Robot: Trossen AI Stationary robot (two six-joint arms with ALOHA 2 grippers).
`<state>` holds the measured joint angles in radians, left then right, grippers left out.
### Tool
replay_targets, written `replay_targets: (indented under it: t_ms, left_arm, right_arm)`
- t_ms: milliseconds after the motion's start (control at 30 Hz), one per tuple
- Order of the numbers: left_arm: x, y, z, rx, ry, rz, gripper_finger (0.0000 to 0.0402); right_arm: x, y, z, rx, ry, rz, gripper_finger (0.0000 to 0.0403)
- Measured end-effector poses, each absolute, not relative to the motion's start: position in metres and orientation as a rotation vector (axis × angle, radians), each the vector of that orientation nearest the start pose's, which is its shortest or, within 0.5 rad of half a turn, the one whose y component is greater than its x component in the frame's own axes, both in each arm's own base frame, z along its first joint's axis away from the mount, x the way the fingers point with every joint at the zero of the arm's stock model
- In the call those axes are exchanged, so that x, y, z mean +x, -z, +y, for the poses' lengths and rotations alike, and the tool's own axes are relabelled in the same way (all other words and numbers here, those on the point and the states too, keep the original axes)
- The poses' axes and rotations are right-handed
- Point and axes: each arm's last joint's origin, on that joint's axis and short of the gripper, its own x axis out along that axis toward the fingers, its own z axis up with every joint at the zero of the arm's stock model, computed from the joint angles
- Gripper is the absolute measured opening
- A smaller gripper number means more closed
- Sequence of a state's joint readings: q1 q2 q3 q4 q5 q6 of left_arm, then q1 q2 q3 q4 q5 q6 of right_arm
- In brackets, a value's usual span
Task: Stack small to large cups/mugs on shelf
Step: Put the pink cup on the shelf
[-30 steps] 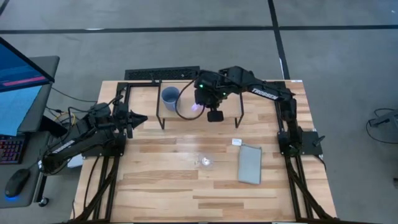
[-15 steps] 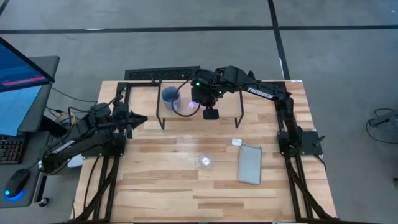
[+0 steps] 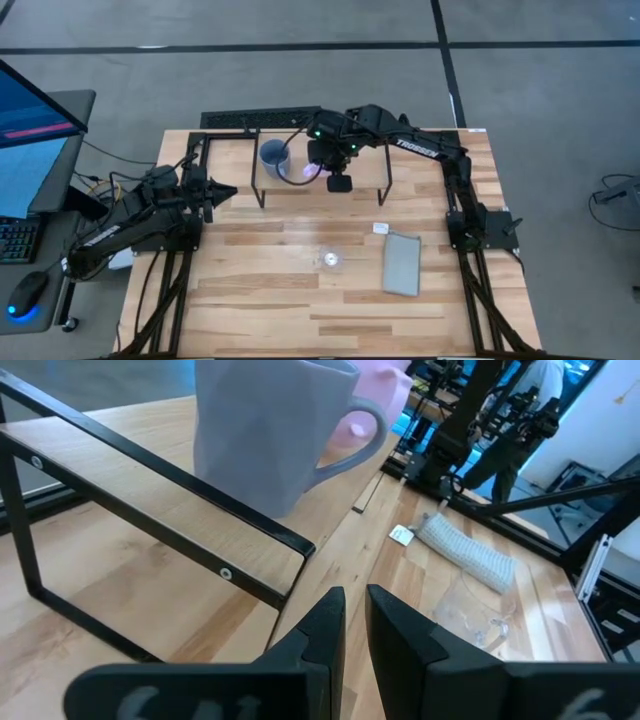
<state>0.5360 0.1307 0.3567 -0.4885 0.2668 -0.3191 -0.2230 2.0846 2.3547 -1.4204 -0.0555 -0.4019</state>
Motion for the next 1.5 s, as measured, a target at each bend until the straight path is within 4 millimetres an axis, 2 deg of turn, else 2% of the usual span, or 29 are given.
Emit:
replay_targets:
  t_ms: [833, 967, 1233, 1500]
  left_arm:
    - [0.069, -0.226, 0.032, -0.418, -0.304, 0.198, 0.0033]
    - [0.069, -0.226, 0.032, -0.418, -0.304, 0.198, 0.0033]
    - [0.069, -0.226, 0.032, -0.42, -0.288, 0.2, 0.0033]
    - [0.069, -0.226, 0.032, -0.421, -0.282, 0.201, 0.0033]
  right_arm:
    - [0.402, -0.364, -0.096, -0.206, -0.076, 1.136, 0.0011]
    - [0.408, -0.353, -0.098, -0.188, -0.072, 1.165, 0.0017]
    - [0.415, -0.346, -0.096, -0.201, -0.088, 1.175, 0.0015]
    - [0.415, -0.346, -0.095, -0.193, -0.091, 1.177, 0.0037]
